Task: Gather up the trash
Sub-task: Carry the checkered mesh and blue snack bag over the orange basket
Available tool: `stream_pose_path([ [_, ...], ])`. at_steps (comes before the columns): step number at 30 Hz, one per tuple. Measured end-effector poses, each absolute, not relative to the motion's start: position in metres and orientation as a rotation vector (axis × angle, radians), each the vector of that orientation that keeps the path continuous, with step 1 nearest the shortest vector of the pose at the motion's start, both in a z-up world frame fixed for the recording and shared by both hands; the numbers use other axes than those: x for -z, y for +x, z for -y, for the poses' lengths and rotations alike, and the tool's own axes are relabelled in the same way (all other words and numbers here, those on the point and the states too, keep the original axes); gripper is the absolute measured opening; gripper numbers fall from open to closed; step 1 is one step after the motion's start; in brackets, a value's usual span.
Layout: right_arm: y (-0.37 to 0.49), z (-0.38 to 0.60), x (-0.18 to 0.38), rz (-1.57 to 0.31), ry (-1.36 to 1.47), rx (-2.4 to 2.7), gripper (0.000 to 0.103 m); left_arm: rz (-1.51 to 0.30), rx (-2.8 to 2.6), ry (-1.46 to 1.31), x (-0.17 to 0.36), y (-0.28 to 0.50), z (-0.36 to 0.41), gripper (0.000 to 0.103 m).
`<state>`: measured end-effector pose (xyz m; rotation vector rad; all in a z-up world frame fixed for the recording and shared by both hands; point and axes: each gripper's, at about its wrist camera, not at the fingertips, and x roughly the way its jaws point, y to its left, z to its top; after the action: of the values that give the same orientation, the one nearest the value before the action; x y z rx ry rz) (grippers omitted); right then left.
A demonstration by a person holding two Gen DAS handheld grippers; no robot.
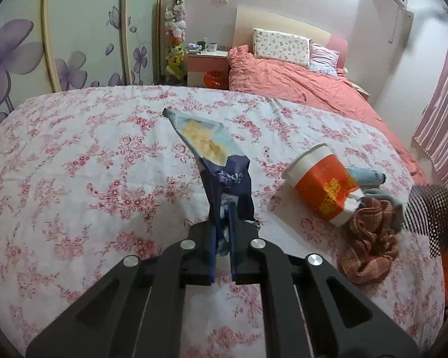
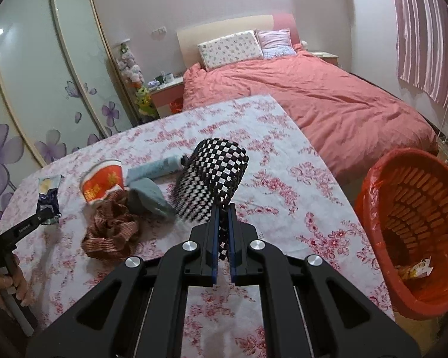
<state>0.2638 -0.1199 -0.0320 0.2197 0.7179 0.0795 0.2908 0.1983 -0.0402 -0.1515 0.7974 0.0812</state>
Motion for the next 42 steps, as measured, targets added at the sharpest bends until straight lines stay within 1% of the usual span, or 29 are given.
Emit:
stream_pose_path([
  [10,0.240,0.127,-0.003,-0.626,0.221,-0.084,0.006,-0.721,-0.007,-0.129,-0.002,0.261,-0.167,0.008],
  [20,0.208,0.159,-0.033,-0.527,0.248,-0.051,0.006,-0.647,0.158,-0.107,-0.043,0.231,-0.098,0.008],
  [31,0.179,0.213,-0.045,-0.441,0.291,0.055,0.006,-0.623,0.325,-0.066,-0.056,0.218,-0.011,0.008],
  [42,0.165,0.274,-0.032,-0.416,0.331,0.207,0.006,-0.651,0.555,-0.035,-0.046,0.214,0.107,0.008],
])
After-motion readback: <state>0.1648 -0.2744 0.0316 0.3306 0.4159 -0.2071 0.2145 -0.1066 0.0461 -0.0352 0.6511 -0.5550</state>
